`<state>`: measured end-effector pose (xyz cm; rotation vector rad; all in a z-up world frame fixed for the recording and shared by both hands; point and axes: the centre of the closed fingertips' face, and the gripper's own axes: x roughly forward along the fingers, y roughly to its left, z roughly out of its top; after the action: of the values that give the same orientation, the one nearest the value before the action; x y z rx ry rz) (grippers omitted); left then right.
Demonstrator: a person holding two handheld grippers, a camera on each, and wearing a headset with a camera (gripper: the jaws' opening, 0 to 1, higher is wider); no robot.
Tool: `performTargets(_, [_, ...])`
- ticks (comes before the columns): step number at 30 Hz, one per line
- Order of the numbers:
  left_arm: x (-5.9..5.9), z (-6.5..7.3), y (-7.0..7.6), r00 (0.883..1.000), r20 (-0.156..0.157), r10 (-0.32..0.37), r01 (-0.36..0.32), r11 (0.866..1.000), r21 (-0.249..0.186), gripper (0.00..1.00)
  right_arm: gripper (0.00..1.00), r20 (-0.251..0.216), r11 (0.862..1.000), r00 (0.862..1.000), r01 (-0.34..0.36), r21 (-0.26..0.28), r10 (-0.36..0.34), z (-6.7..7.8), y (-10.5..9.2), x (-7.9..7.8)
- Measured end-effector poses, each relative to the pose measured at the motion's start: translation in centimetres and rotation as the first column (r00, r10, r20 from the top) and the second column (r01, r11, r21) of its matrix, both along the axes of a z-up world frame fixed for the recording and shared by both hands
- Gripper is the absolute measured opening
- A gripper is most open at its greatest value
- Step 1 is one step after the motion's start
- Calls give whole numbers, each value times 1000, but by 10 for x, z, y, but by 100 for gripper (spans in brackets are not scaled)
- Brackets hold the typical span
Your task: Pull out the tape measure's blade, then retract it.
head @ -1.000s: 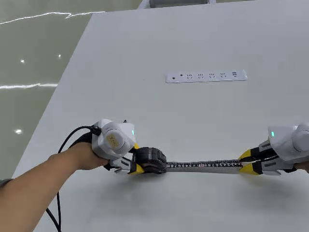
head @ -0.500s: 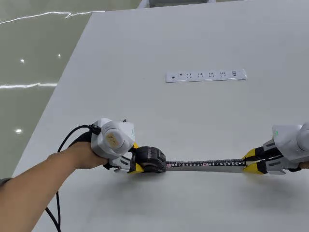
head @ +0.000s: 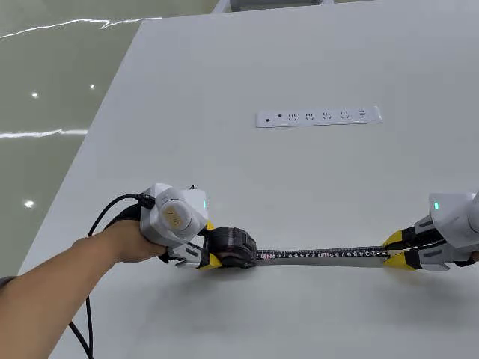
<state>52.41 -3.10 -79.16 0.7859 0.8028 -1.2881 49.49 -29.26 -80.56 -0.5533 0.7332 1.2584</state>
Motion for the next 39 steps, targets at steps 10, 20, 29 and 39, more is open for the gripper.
performTargets(10, [-1, 1, 0, 1000, 1, -3, 3, 1000, 6, 27, 9, 4, 1000, 1000, -2, -16, 2, -2, -7, -1])
performTargets(20, [0, 1, 0, 1000, -1, -7, 7, 1000, 9, 27, 10, 6, 999, 1000, -6, -32, 6, -3, -9, -1])
performTargets(29, [0, 0, 0, 1000, 0, -10, 10, 1000, 13, 27, 11, 22, 999, 1000, -14, -42, 15, -3, -9, 1])
performTargets(39, [0, 0, -1, 1000, -1, -9, 10, 1000, 16, 27, 12, 17, 999, 1000, -11, -48, 12, -3, -9, 2])
